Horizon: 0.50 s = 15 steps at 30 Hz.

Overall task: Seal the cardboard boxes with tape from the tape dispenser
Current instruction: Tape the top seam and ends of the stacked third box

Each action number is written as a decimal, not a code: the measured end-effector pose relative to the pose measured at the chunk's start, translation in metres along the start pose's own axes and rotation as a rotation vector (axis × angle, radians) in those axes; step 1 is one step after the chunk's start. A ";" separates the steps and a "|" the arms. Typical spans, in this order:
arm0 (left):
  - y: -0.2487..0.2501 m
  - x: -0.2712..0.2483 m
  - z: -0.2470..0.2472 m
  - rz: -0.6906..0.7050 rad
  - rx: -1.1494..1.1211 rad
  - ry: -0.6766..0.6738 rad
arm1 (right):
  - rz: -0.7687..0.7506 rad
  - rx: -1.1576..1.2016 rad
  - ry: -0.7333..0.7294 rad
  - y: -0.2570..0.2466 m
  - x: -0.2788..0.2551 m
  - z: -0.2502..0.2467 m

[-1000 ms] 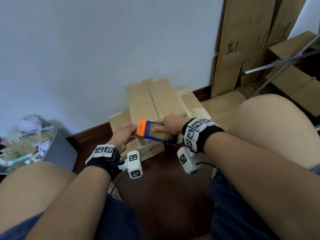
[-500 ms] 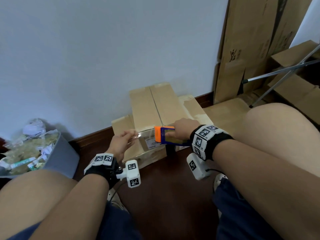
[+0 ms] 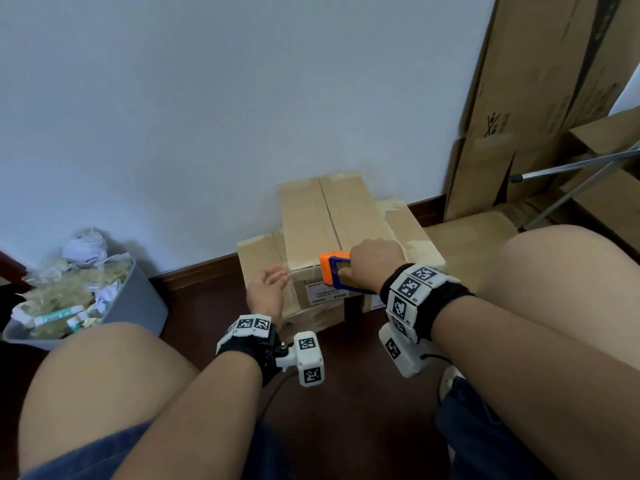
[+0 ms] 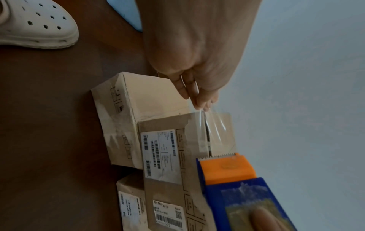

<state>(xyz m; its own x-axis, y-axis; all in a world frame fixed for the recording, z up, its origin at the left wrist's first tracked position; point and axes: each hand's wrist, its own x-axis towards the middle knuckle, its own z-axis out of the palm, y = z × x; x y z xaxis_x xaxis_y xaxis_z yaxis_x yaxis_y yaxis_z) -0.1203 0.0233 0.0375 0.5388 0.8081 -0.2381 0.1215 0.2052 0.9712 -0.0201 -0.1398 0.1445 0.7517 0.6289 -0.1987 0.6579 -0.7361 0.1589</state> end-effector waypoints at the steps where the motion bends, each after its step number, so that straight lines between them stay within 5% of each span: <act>1: 0.000 0.000 0.001 0.010 -0.001 0.005 | -0.001 -0.003 0.000 -0.001 0.000 -0.001; 15: -0.015 0.003 0.006 0.040 0.009 0.050 | 0.005 -0.042 -0.007 -0.012 0.004 -0.001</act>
<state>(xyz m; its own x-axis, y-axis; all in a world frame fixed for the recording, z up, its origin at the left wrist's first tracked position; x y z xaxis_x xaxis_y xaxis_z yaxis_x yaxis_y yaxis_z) -0.1156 0.0197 0.0226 0.5013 0.8421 -0.1990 0.1082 0.1671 0.9800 -0.0254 -0.1283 0.1433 0.7548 0.6234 -0.2042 0.6556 -0.7282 0.2000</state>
